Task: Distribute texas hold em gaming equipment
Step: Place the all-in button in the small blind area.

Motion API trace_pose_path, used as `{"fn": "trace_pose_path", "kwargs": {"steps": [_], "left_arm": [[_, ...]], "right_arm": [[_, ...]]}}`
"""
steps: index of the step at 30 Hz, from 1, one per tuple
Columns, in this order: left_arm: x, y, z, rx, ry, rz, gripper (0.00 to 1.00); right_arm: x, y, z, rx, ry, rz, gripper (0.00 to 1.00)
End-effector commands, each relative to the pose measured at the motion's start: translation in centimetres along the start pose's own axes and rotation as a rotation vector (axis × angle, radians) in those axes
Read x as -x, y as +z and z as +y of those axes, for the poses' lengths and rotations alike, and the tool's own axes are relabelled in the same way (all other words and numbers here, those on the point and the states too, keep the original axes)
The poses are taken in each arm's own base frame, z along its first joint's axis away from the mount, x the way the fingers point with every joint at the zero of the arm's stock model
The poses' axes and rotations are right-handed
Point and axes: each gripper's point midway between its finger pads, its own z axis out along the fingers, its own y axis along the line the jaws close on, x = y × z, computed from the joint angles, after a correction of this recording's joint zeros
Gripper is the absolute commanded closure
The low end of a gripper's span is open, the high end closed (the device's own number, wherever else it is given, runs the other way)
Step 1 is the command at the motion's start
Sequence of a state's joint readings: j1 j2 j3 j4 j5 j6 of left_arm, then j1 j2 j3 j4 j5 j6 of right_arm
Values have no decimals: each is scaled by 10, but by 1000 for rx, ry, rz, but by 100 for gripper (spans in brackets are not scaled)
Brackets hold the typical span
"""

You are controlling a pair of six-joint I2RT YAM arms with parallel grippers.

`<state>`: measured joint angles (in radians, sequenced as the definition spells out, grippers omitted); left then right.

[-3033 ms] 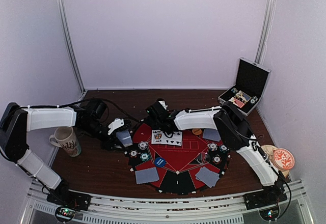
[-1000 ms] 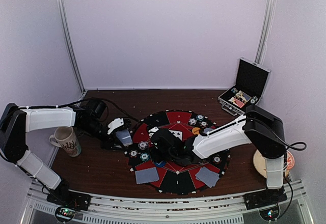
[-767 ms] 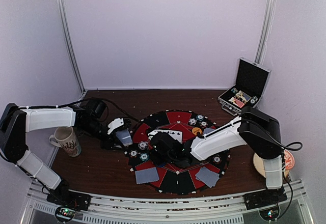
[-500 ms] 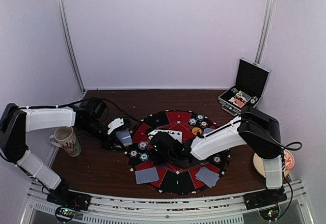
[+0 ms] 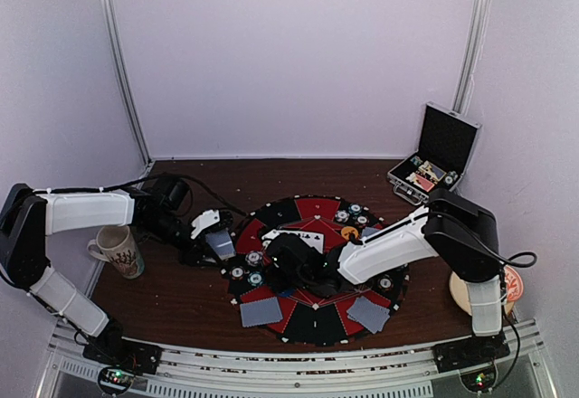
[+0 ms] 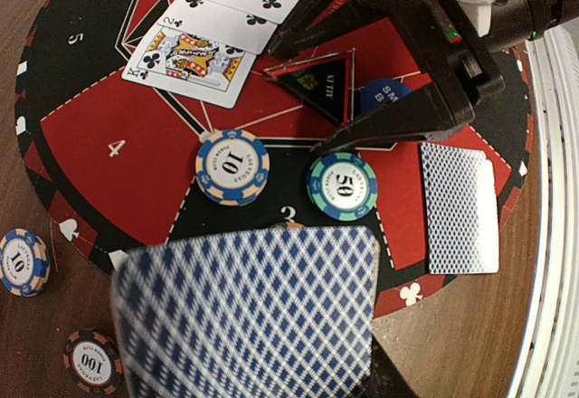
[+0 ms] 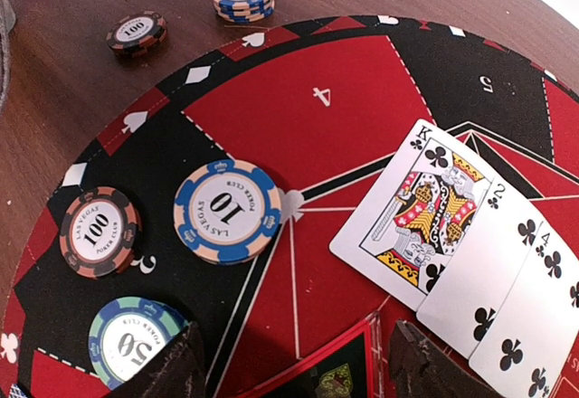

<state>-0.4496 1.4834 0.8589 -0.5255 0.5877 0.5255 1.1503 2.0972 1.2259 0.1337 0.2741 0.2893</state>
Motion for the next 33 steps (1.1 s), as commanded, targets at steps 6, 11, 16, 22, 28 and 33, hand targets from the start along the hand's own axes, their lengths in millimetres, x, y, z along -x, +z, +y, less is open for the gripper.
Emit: {"fn": "trace_pose_path", "kwargs": {"steps": [6, 11, 16, 22, 28, 33], "left_arm": [[13, -7, 1, 10, 30, -41, 65], [12, -6, 2, 9, 27, -38, 65], [13, -7, 2, 11, 27, -38, 65], [13, -7, 2, 12, 26, -40, 65], [13, -7, 2, 14, 25, -38, 65], [12, -6, 2, 11, 25, -37, 65]], "right_arm": [[32, -17, -4, -20, 24, -78, 28], [45, -40, -14, -29, 57, -115, 28], [49, -55, -31, -64, 112, -122, 30], [27, -49, -67, -195, 109, -55, 30], [7, -32, -87, -242, 82, 21, 25], [-6, -19, -86, -248, 31, 80, 23]]}}
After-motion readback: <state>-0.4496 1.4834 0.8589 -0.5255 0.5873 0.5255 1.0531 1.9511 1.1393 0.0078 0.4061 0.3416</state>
